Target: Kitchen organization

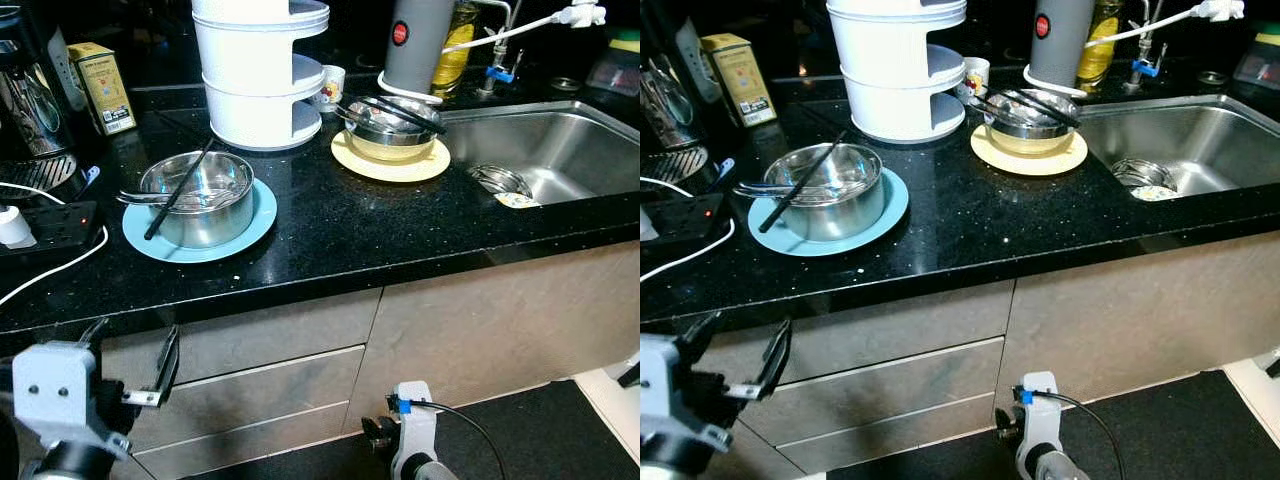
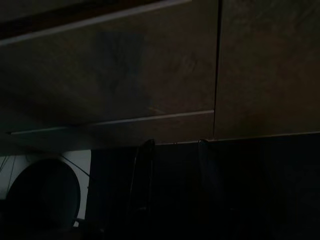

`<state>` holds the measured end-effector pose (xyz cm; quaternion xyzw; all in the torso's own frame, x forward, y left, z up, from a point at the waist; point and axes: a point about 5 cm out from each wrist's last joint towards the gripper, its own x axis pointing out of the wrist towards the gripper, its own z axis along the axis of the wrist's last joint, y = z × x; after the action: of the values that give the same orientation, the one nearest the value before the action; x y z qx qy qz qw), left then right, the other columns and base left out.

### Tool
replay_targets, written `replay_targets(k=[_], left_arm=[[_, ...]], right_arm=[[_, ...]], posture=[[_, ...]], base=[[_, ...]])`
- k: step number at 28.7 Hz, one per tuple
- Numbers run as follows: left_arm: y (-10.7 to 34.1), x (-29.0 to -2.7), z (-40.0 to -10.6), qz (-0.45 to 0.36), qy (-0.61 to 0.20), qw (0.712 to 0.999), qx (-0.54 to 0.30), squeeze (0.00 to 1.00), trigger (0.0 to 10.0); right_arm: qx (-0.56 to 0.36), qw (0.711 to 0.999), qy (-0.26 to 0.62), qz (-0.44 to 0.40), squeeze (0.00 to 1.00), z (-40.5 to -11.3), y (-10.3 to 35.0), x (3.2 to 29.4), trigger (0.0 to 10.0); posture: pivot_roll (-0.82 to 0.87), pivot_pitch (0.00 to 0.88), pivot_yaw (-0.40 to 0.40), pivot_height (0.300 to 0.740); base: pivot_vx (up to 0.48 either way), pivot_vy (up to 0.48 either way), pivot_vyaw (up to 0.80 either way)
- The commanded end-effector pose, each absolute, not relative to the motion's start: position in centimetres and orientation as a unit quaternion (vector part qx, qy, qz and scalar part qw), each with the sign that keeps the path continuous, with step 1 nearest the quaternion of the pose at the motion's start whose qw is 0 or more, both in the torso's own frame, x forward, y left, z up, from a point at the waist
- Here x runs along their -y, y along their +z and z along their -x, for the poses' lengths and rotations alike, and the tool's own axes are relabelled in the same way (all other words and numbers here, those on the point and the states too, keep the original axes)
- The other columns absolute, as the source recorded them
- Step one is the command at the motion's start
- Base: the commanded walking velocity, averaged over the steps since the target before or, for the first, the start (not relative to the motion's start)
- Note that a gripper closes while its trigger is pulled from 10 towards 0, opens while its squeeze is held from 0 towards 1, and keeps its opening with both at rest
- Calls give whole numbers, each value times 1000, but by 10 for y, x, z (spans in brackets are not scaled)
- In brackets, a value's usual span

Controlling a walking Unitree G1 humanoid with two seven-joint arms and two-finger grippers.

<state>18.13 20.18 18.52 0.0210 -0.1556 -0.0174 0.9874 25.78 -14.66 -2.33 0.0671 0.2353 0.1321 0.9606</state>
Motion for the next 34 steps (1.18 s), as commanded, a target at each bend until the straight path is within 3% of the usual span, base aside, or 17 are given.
replay_targets(k=[1,8,9,10,11,12,34], left_arm=[[180,-204,-184,-24,-19,990,138,1000,10000],[187,-209,-212,-56,14,986,157,1000,10000],[188,-210,-219,-53,20,985,161,651,10000],[188,-210,-219,-53,20,985,161,651,10000],[189,-208,-227,-48,22,986,160,90,10000],[191,-205,-235,-40,16,985,165,0,10000],[223,-197,-276,-24,-8,973,228,0,10000]], right_arm=[[-245,959,132,-61,0,-254,-27,147,10000],[-244,960,127,-61,0,-255,-26,149,10000],[-244,960,127,-61,0,-255,-26,149,10000],[-244,960,127,-61,0,-255,-26,149,10000],[-243,960,127,-60,0,-256,-26,148,10000],[-242,960,127,-60,0,-257,-25,147,10000],[-229,963,127,-58,0,-263,-20,146,10000]], posture=[[-29,135,-30,740],[-34,136,-31,740],[-36,136,-31,740],[-36,136,-31,740],[-36,136,-31,740],[-41,134,-28,740],[-54,133,-30,740]], base=[[0,0,0],[0,0,0],[0,0,0],[0,0,0],[0,0,0],[0,0,0],[0,0,0]])
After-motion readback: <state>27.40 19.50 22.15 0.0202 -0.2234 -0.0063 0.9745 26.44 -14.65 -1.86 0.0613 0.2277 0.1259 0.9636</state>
